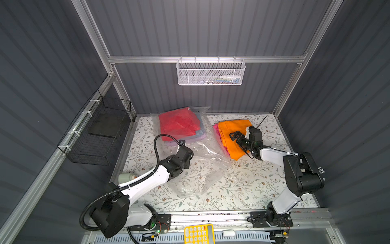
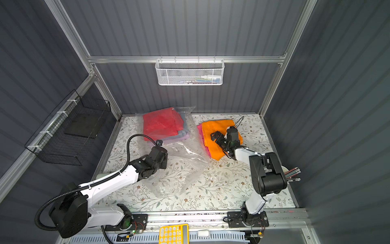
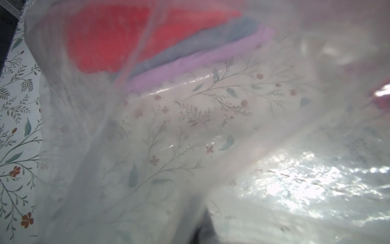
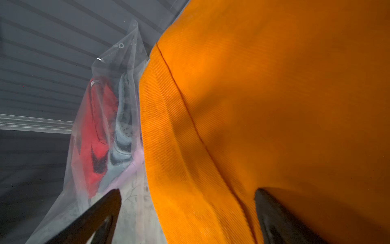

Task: Take the trousers out of the vacuum bag
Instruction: Place the trousers at the center of the board.

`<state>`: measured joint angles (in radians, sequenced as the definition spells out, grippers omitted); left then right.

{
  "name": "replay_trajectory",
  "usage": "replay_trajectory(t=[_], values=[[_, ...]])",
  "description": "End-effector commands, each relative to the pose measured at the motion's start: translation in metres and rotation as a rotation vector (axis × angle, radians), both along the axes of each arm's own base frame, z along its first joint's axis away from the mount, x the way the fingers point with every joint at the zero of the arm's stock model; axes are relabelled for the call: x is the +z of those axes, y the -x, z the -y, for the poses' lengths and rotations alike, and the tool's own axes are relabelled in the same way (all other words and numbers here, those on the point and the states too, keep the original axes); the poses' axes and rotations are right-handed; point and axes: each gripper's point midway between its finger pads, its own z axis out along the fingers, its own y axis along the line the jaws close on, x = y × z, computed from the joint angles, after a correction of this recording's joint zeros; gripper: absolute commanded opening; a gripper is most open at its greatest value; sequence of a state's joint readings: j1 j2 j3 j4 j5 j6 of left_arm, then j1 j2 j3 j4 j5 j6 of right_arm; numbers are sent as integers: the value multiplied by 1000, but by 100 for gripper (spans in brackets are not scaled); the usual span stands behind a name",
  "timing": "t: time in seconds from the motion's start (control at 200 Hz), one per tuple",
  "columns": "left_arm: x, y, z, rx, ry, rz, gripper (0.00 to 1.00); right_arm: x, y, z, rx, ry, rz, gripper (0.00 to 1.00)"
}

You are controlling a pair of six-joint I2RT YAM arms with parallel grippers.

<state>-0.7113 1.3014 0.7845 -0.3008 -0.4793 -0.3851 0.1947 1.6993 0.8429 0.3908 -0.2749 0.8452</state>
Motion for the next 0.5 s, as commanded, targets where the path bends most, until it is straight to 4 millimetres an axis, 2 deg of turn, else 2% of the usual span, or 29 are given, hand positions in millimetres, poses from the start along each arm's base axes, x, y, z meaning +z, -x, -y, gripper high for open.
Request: replay_trajectory(t=[0.0,0.18,0.28,0.365,0.495], values=[[9,-5,-5,11,-16,14,0,6,0,-11,7,-72,12,99],[10,-5,-5,11,-16,18,0,80,1,3,-4,16,113,99],[10,-4,-5,13,-13,18,0,105,5,21,-42,47,150,99],[11,-4,-6,14,-10,20,0,104,8,39,-84,88,152,99],[12,-4,-6,12,-9,21,0,72,13,63,-131,75,89,99]])
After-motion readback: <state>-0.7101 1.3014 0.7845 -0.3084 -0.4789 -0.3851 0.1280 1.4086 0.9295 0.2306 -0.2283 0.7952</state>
